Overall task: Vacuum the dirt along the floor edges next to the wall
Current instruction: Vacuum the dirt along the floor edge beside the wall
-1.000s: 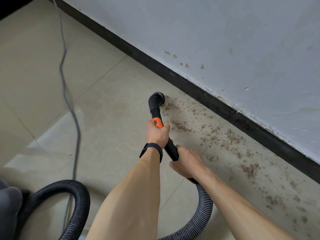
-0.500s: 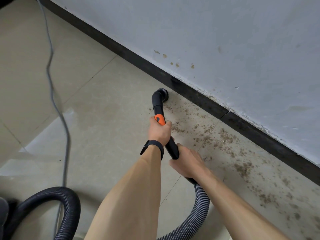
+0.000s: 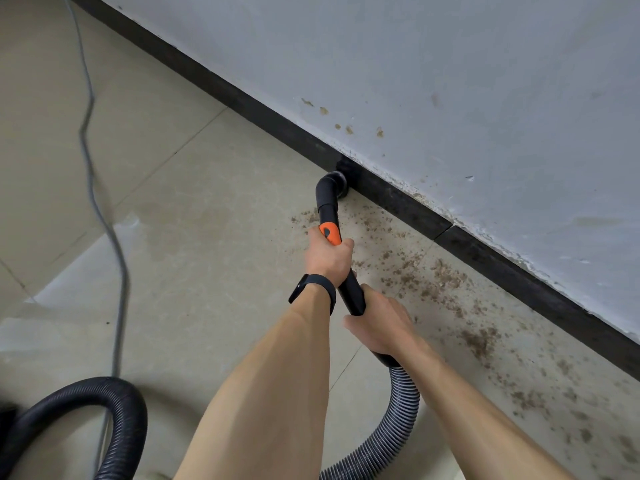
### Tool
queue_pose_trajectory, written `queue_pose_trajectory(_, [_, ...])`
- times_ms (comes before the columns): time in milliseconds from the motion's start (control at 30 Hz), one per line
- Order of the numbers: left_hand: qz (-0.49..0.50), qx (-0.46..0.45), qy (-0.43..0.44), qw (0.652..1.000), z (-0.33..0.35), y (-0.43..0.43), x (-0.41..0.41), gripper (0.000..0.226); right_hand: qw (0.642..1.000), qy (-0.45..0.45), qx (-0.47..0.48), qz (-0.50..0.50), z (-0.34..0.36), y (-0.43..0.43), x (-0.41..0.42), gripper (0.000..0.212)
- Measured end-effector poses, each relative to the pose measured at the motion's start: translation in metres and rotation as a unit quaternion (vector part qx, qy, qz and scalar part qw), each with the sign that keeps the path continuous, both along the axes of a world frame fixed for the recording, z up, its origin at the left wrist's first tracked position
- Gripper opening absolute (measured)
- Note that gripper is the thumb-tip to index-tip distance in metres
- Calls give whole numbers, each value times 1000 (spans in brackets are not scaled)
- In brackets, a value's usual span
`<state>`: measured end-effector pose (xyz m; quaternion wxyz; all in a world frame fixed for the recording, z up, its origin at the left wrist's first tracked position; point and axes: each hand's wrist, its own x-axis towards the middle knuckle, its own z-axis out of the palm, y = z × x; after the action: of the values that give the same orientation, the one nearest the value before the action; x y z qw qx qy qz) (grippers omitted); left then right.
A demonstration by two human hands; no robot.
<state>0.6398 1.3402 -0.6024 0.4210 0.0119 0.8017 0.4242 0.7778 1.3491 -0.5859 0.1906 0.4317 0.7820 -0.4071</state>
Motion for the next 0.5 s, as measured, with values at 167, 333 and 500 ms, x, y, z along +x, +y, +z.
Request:
queue_pose_trajectory(167, [20,19,-4,1000,-2,4,8,33,1000,-9,14,9,-1,10,7,15])
queue_pose_trajectory(333, [5,21,-20,1000,1,-3,-7,35,999,-13,25,20,1,4,-11,16])
queue_pose_trajectory(500, [44,20,-13,999,4,-26,-55,42,997,-12,27,76,10,-4,-60,20])
